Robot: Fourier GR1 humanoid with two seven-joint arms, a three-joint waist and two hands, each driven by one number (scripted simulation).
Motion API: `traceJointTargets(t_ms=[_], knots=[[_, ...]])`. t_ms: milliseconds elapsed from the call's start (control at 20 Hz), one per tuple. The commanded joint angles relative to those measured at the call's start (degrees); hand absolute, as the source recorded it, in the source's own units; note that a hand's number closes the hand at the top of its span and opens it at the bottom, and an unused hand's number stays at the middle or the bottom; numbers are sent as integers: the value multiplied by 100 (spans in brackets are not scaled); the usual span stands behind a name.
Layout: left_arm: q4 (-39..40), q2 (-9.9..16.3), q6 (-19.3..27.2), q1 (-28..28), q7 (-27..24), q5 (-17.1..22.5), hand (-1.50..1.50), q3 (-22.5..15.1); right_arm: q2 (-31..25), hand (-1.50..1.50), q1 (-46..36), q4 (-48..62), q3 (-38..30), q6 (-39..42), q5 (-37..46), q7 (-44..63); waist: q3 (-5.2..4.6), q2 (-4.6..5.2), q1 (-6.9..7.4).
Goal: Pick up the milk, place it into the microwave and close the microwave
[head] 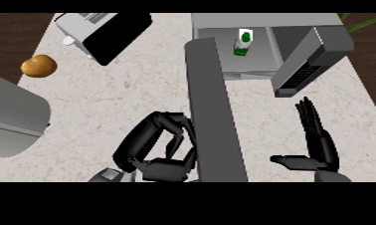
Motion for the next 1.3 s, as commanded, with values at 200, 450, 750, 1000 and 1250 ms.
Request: traceJointTargets(t_ms=[200,450,750,1000,1250], knots=[[1967,-3,924,-623,-689,-313,150,-1071,-547,-150,1364,-1709,115,633,-225,29,-3,16,-45],[3465,-2,2078,-1303,-1646,16,150,-1596,-268,-150,1715,-2759,469,755,-387,293,-12,45,-174],[4072,-3,3221,-1743,-2452,1190,150,-2338,-534,-150,1804,-3609,481,1225,-995,773,-18,82,-300],[4551,-3,3343,-2349,-2453,2083,150,-2530,-717,-150,1883,-4331,564,1332,-1277,1147,-26,131,-516],[4647,-2,3551,-2830,-2332,2623,150,-2926,-883,-150,2064,-4817,669,1489,-1485,1411,-25,154,-709]])
